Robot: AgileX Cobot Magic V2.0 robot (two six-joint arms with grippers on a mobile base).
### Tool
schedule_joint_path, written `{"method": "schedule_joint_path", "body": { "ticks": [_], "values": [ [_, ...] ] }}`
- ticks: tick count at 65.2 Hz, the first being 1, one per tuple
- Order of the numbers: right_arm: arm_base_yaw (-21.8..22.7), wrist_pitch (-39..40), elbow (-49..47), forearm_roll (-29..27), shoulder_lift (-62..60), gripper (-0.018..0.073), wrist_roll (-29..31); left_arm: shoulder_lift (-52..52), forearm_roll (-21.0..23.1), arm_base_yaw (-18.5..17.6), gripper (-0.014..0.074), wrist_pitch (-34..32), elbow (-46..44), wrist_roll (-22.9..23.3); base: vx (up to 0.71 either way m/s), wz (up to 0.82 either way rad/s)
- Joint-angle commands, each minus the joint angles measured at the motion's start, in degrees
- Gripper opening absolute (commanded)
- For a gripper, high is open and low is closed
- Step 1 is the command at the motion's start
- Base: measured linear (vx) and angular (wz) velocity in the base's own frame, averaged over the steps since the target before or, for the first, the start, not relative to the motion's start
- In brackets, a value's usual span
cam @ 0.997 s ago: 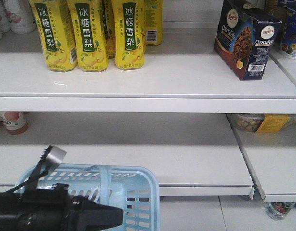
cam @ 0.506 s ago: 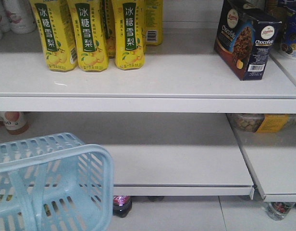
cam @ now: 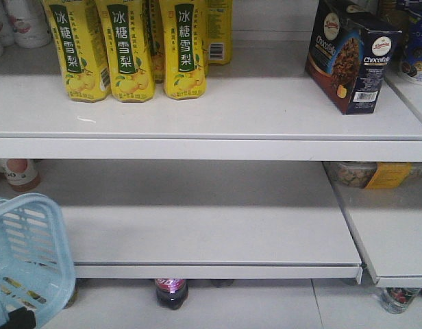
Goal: Left arm holds basket, right arm returns cookies
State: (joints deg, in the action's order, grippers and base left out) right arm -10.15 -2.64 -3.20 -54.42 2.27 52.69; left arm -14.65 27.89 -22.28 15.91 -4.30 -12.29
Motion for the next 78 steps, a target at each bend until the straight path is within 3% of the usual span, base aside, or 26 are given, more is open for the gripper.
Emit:
{"method": "schedule_joint_path", "body": {
  "ticks": [1, 6, 11, 34, 43, 51, 78],
  "values": [
    [0.35, 2.64, -1.63, -0.09, 0.55, -0.0008, 0.39, -0.32, -12.85, -0.05, -0.0006, -11.46, 0.22, 13.83, 0.0, 0.0],
    [0.35, 2.64, -1.63, -0.09, 0.55, -0.0008, 0.39, -0.32, -20.27, 0.4, -0.0006, -16.97, 2.8, 20.05, 0.0, 0.0],
    [0.35, 2.64, -1.63, -0.09, 0.55, -0.0008, 0.39, 0.35, -23.87, 1.86, -0.0006, -20.42, 4.61, 22.23, 0.0, 0.0],
    [0.35, 2.64, -1.63, -0.09, 0.55, -0.0008, 0.39, 9.6, -28.27, 19.26, -0.0006, -15.22, 4.55, 22.09, 0.0, 0.0],
    [0.35, 2.64, -1.63, -0.09, 0.55, -0.0008, 0.39, 12.97, -31.12, 23.21, -0.0006, -11.56, 4.6, 22.09, 0.0, 0.0],
    [0.35, 2.64, -1.63, -0.09, 0.55, -0.0008, 0.39, 16.4, -32.91, 24.53, -0.0006, -7.94, 4.6, 22.09, 0.0, 0.0],
    [0.35, 2.64, -1.63, -0.09, 0.6, -0.0008, 0.39, 16.11, -33.53, 24.65, -0.0006, -8.13, 4.6, 22.09, 0.0, 0.0]
  ]
}}
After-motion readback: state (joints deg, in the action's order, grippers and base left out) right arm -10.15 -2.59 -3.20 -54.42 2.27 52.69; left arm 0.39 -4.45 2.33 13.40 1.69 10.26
